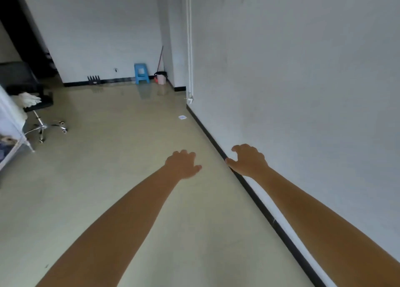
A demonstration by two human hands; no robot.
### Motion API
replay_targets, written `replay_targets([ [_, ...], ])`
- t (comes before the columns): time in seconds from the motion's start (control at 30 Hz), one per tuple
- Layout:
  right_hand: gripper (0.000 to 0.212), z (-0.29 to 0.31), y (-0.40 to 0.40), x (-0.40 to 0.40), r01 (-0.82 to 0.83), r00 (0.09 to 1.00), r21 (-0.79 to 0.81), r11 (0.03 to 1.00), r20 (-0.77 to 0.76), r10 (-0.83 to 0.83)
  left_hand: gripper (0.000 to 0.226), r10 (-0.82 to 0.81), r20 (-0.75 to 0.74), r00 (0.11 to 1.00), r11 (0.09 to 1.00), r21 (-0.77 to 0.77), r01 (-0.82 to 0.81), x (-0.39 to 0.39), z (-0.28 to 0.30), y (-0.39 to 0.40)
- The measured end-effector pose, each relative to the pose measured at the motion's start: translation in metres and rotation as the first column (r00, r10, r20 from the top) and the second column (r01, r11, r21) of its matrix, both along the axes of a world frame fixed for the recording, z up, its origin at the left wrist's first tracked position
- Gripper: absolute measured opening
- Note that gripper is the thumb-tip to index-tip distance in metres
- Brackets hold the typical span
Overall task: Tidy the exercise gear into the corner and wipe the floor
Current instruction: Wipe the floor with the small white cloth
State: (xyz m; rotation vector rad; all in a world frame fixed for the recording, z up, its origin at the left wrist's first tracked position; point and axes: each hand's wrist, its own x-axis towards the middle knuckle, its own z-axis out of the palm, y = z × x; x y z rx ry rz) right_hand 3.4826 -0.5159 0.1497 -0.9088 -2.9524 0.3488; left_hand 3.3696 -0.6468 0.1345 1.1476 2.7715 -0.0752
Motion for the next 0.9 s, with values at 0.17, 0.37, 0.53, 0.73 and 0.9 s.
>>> replay_targets([
  [0.17,0.051,-0.055,-0.103,-0.123,-0.145,0.985,-0.067,0.987,0.083,0.15,0.053,0.136,0.052,0.989,0.989,-0.07,-0.132,-0.104,-0.044,-0.111],
  [0.37,0.048,-0.103,-0.206,-0.255,-0.177,0.958,-0.187,0.966,0.191,0.212,0.05,0.273,0.107,0.956,0.948,-0.2,-0.249,-0.221,-0.08,-0.218],
  [0.53,0.047,-0.121,-0.238,-0.361,-0.208,0.943,-0.211,0.955,0.218,0.253,0.051,0.341,0.158,0.927,0.928,-0.217,-0.305,-0.314,-0.101,-0.256],
  [0.73,0.047,-0.137,-0.231,-0.514,-0.23,0.94,-0.196,0.953,0.209,0.27,0.05,0.359,0.16,0.919,0.923,-0.203,-0.326,-0.454,-0.117,-0.251],
  [0.9,0.046,-0.142,-0.21,-0.664,-0.254,0.933,-0.224,0.941,0.2,0.3,0.048,0.394,0.188,0.9,0.911,-0.206,-0.356,-0.595,-0.124,-0.224],
])
